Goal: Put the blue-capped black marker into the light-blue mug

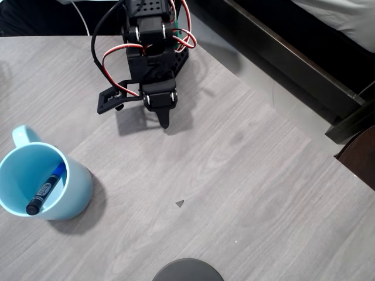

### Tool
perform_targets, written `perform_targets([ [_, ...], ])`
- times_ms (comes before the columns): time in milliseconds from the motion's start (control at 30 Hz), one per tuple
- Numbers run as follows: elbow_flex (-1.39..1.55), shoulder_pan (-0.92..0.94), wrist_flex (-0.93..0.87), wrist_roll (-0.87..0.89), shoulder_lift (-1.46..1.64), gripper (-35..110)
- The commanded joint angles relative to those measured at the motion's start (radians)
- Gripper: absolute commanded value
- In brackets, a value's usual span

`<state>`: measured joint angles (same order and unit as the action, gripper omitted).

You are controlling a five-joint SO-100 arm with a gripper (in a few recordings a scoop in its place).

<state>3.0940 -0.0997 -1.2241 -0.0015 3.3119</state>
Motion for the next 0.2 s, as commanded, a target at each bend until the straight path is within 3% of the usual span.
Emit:
perform_targets([
  [0, 0.005, 0.006, -0.011, 0.000, 0.026, 0],
  [167, 0.005, 0.006, -0.011, 0.000, 0.026, 0],
])
